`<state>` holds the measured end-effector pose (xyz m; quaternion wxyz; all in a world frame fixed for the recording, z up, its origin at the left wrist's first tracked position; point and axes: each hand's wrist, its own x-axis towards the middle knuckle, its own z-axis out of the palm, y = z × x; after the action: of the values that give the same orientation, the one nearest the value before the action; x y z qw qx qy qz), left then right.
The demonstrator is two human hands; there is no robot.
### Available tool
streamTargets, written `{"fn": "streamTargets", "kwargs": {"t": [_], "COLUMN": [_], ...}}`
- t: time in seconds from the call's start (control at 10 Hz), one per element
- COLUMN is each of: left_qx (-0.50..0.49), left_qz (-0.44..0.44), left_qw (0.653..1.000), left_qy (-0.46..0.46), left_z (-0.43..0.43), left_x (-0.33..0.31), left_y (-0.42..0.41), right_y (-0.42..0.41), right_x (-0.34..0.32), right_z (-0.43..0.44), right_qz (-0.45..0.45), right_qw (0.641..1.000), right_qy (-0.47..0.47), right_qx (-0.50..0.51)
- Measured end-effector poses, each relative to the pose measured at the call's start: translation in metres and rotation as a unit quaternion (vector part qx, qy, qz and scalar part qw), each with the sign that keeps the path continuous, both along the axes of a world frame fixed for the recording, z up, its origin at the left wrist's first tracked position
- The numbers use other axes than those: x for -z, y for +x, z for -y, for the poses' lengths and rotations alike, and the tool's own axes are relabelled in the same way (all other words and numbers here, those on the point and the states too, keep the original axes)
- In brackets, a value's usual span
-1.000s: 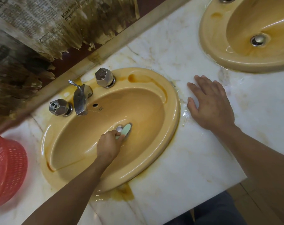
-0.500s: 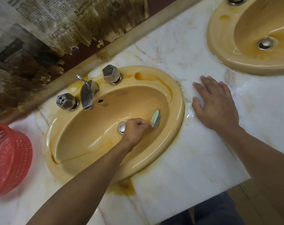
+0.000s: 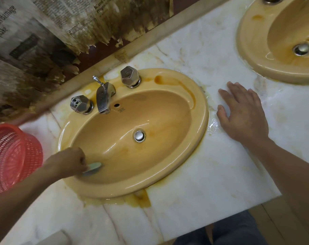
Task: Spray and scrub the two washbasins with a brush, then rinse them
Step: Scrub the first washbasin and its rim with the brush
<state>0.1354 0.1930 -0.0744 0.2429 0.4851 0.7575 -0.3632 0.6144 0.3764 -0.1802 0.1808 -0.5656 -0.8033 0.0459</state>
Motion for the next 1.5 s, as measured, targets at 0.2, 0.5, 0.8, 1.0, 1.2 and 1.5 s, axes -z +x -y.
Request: {"fn": "streamTargets", "kwargs": {"t": [0.2,0.5,0.8,1.0,1.2,1.5], "left_qx": [0.277,0.231,0.251,0.320,0.329,0.290], "left_qz": [-0.168,-0.114,-0.087,-0.032,-0.005,-0.026], "left_qw": [0.944,0.965,0.960,0.873,0.873,0.839], "left_qy": [0.070,0.055,0.084,0.366,0.359,0.460], "left_z": [-0.018,-0.018,-0.054,-0.066,-0.058,-0.072], "left_x": [-0.014,0.021,0.052,0.037,0.047,0.079], "left_y": [-0.004,0.005,0.036,-0.014,-0.014,-0.001], "right_y": [-0.001,0.000,0.000,0.001,0.000,0.000], "right_x": [-0.002,0.000,0.000,0.002,0.001,0.000], "right_z": [0.001,0.000,-0.002,-0.002,-0.001,-0.001], "right_qz": [-0.009,-0.018,-0.011,-0.013,-0.013,-0.015], "right_qw": [1.000,1.000,1.000,1.000,1.000,1.000], "right_qy": [-0.005,0.002,-0.003,-0.001,-0.003,-0.007], "right_qx": [0.002,0.001,-0.001,-0.001,0.000,0.005]}}
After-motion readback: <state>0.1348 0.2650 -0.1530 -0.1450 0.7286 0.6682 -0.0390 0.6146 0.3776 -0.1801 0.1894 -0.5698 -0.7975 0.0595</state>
